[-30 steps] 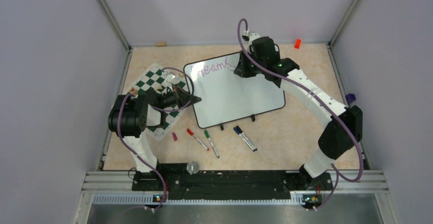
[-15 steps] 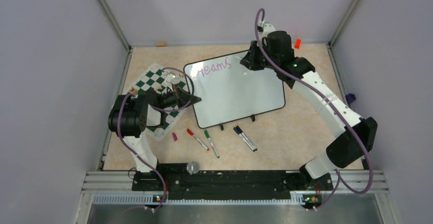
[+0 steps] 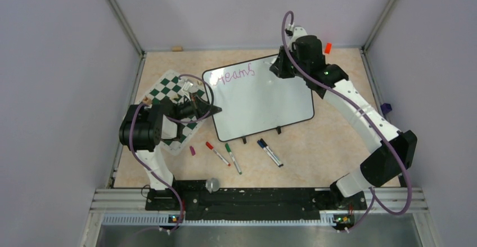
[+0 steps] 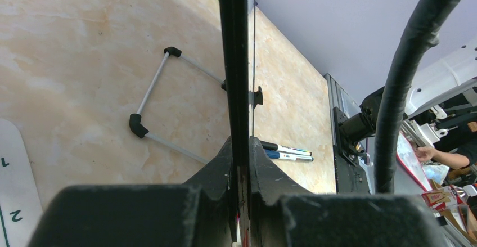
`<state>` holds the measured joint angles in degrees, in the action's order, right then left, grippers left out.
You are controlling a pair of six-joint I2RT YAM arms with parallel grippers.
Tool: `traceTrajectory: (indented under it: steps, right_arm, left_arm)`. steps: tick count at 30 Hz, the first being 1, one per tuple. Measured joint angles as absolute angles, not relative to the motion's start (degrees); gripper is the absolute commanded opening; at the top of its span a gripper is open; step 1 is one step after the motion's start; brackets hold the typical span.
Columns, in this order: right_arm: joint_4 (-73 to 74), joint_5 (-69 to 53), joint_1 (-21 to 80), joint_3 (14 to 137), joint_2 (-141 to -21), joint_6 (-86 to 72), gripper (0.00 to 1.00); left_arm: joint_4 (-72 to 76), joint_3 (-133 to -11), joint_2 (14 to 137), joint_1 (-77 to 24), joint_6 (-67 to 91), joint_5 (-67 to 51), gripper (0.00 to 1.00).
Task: Write a sentence on the whiteboard
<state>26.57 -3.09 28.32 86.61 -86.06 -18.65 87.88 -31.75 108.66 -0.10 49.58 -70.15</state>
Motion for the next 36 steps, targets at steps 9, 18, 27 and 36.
traceTrajectory:
  steps: [9,18,27,36]
  right_arm:
    - [27.53,0.64,28.32,86.59,-86.04,-16.88,0.0]
    - [27.64,0.84,28.32,85.91,-86.04,-16.69,0.0]
    - [27.97,0.75,28.32,85.73,-86.04,-16.71,0.0]
    - [30.59,1.19,28.32,85.52,-86.04,-15.62,0.0]
  left_arm:
    - [87.88,-31.75,108.66,-0.1,49.56,-70.19,0.0]
    - [87.9,-31.75,108.66,-0.1,49.56,-70.19,0.0]
    - [87.88,-31.75,108.66,-0.1,49.56,-70.22,0.0]
    - [87.9,-31.73,108.66,-0.1,49.54,-70.22,0.0]
